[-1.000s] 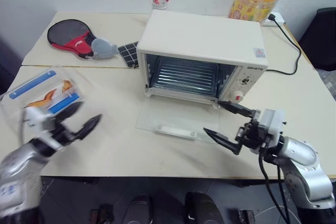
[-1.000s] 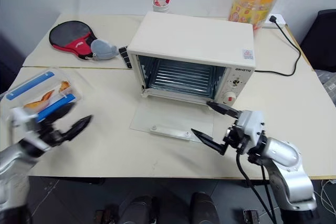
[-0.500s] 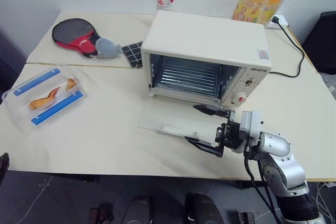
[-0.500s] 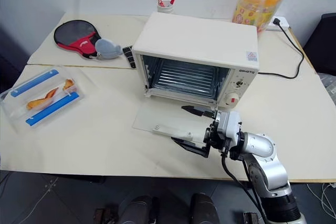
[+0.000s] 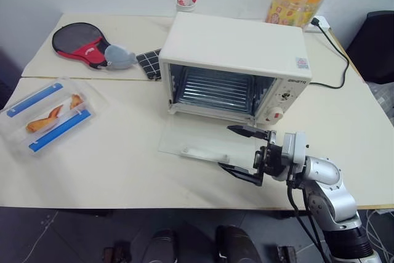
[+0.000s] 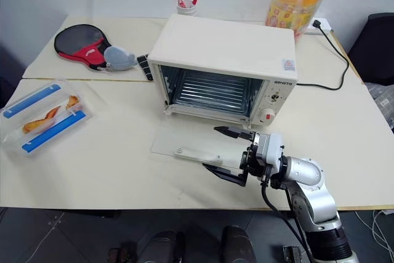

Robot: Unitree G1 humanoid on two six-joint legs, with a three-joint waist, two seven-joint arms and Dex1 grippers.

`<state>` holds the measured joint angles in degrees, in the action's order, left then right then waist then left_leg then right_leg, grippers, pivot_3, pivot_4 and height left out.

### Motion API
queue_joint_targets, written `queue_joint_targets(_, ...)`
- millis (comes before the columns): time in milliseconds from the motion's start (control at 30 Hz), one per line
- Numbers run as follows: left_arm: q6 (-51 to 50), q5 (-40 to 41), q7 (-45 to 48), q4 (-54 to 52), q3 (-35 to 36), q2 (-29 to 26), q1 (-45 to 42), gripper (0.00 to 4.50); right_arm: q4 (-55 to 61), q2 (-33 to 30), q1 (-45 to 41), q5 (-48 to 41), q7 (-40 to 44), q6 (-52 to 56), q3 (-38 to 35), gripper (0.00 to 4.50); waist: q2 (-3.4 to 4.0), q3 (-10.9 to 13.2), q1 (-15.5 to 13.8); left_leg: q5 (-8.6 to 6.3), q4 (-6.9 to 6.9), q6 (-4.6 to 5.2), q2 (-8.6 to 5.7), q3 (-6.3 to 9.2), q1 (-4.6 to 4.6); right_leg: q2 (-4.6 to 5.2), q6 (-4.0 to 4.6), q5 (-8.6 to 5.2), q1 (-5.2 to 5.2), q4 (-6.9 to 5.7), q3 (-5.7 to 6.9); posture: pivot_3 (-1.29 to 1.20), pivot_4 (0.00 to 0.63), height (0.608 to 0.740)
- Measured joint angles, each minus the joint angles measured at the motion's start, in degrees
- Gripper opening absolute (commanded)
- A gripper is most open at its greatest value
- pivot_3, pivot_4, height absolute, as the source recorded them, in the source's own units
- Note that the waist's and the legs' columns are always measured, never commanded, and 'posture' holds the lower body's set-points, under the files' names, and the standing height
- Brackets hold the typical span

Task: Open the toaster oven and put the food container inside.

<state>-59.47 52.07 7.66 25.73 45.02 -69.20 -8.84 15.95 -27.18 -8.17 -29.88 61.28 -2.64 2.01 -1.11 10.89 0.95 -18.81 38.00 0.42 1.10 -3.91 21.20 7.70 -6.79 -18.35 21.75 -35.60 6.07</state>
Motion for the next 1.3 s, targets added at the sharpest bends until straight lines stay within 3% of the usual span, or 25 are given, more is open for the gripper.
queue_joint_targets(133, -0.9, -6.9, 0.8, 10.2, -10.8, 0.1, -13.0, 4.49, -0.3, 0.2, 0.4, 0.8, -0.5, -0.4, 0.1, 4.5, -0.14, -0.1, 0.0, 0.02, 0.01, -0.07, 0.02, -0.04, 0.11, -0.06, 0.0, 0.0, 0.15, -0.06, 0.03, 0.0, 0.15, 0.74)
queue_joint_targets(267, -0.8, -11.8, 4.6, 16.7, -16.8, 0.7, -21.8, 4.49, 0.0, 0.7, 1.1, 1.3, -1.0, -1.0, 0.2, 4.5, -0.23, -0.1, 0.2, 0.03, 0.04, -0.08, -0.06, -0.31, 0.1, -0.05, 0.0, 0.0, 0.28, -0.16, 0.03, 0.0, 0.15, 0.74)
queue_joint_targets(533, 2.3, -21.4, 10.1, 23.2, -23.2, 1.2, -26.1, 4.49, 0.7, 0.7, 2.7, 1.7, -2.3, -1.0, 0.2, 4.5, -0.25, -0.1, 0.6, 0.04, 0.07, -0.09, -0.02, -0.79, 0.1, -0.04, 0.0, 0.0, 0.67, -0.48, -0.1, 0.0, 0.15, 0.74)
queue_joint_targets(767, 3.9, -26.2, 13.5, 24.7, -24.3, 1.4, -26.8, 4.49, 0.9, 0.7, 2.8, 2.4, -2.9, -1.1, 0.3, 4.5, -0.33, -0.1, 0.5, 0.04, 0.09, -0.08, 0.18, -0.85, 0.11, -0.02, 0.0, 0.0, 0.7, -0.49, -0.14, 0.0, 0.15, 0.74)
queue_joint_targets(1233, 5.3, -28.9, 13.6, 24.8, -22.4, 1.7, -27.7, 0.34, 0.9, 0.7, 2.6, 3.0, -2.9, -1.1, 0.4, 4.5, -0.35, -0.1, 0.5, 0.03, 0.1, -0.07, 0.22, -0.89, 0.11, -0.02, 0.0, 0.0, 0.71, -0.5, -0.16, 0.0, 0.15, 0.74)
queue_joint_targets(1300, 5.7, -29.0, 14.4, 24.8, -22.2, 1.7, -27.6, 0.12, 0.9, 0.7, 2.5, 3.0, -2.9, -1.1, 0.4, 4.5, -0.36, -0.1, 0.5, 0.03, 0.1, -0.07, 0.22, -0.89, 0.11, -0.03, 0.0, 0.0, 0.72, -0.5, -0.15, 0.0, 0.15, 0.74)
